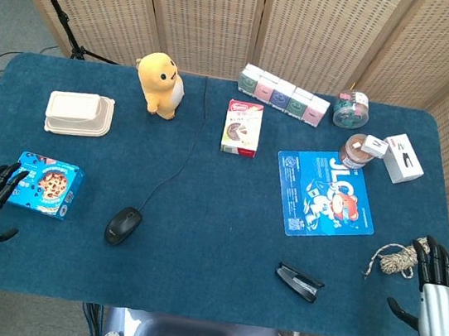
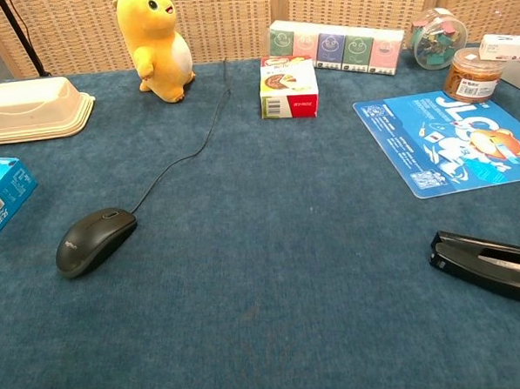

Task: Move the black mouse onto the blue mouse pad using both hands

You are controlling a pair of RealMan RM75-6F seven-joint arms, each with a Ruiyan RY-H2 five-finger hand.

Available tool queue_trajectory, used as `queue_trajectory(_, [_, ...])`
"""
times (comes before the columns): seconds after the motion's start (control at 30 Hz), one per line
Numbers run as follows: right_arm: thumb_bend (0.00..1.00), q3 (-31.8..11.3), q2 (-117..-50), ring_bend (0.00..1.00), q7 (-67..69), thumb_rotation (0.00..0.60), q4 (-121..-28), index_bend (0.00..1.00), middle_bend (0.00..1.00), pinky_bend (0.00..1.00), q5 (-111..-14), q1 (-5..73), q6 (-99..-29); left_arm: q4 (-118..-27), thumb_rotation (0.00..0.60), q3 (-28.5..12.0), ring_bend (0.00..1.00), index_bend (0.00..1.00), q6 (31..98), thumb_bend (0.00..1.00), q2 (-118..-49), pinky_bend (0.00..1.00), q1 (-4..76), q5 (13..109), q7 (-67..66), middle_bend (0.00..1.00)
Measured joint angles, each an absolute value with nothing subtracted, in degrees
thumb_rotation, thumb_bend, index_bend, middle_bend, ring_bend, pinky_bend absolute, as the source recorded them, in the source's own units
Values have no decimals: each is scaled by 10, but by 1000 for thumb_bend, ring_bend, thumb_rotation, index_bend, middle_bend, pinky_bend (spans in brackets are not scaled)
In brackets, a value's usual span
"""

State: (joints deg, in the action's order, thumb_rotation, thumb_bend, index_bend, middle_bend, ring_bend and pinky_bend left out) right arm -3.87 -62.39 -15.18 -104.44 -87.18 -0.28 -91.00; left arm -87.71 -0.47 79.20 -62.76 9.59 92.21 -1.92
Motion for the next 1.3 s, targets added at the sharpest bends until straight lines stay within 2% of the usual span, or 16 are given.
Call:
queue_trajectory(0.2, [0, -41, -624, 0, -151, 600, -1046, 0, 0, 0, -869, -2, -910, -716, 600, 4, 0, 0, 796, 46, -686, 0, 152, 1023, -12, 0])
queue_trajectory(0.33, [0, -42, -624, 0, -151, 600, -1046, 0, 0, 0, -864, -2, -907, -595, 600, 16, 0, 0, 813, 46, -749, 0, 199, 1105, -2, 0])
queue_trajectory(0.53, [0, -45, -622, 0, -146, 600, -1046, 0, 0, 0, -859, -2, -908, -470, 600, 42, 0, 0, 847, 50, -834, 0, 265, 1185, -15, 0])
queue_trajectory(0.83, [0, -48, -618, 0, -136, 600, -1047, 0, 0, 0, -853, -2, -907, -388, 600, 82, 0, 0, 860, 74, -884, 0, 321, 1231, -58, 0])
queue_trajectory(1.3, [0, -51, -611, 0, -121, 600, -1049, 0, 0, 0, -852, -4, -911, -287, 600, 123, 0, 0, 855, 101, -956, 0, 338, 1227, -71, 0])
